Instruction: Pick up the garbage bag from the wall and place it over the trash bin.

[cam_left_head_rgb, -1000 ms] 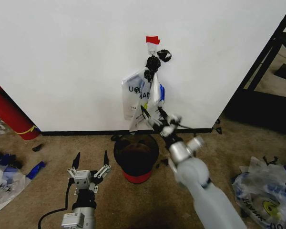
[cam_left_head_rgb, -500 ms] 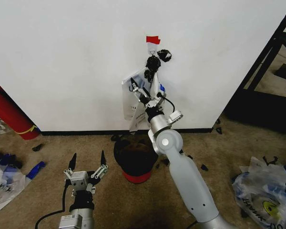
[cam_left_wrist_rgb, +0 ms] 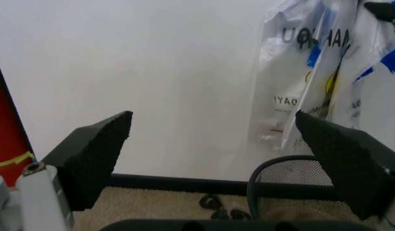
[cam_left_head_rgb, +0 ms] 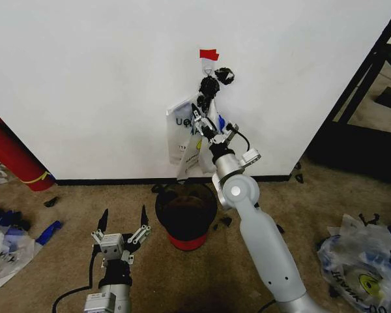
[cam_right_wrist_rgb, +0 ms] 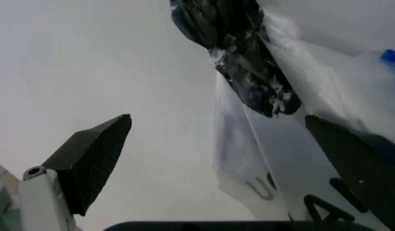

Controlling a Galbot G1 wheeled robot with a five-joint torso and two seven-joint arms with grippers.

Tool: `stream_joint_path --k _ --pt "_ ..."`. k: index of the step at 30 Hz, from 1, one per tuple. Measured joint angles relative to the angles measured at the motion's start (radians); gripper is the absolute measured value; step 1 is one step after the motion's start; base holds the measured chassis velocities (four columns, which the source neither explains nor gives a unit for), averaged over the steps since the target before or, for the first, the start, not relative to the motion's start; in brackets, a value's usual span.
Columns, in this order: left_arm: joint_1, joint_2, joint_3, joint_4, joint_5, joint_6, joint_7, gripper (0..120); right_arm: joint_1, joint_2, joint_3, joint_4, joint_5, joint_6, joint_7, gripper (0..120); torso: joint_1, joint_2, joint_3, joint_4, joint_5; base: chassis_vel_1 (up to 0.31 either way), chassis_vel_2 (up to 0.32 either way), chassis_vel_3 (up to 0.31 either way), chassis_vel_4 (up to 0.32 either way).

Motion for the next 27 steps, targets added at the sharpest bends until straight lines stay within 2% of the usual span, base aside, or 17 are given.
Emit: stream_joint_path --k 15,23,27 --pt "0.020 -0.003 -0.014 -0.031 0.004 -0.017 -0.009 100 0.069 0.010 0.000 -0.071 0.001 -0.001 0.014 100 0.000 0.000 0.000 0.0000 -0.0001 0.000 0.000 0.000 0.000" --pt "0.026 -0.011 -0.015 -0.036 0.006 -0.019 -0.011 100 0.072 0.006 0.000 -0.049 0.013 -0.007 0.019 100 0.000 0.000 0.000 -0.0001 -0.0001 0.000 0.000 0.000 0.000" --pt "0.022 -0.010 -0.015 -0.035 0.005 -0.019 -0.011 100 0.080 0.005 0.001 -0.054 0.021 -0.012 0.019 94 0.000 0.000 0.000 -0.0001 -0.0001 0.000 0.000 0.000 0.000"
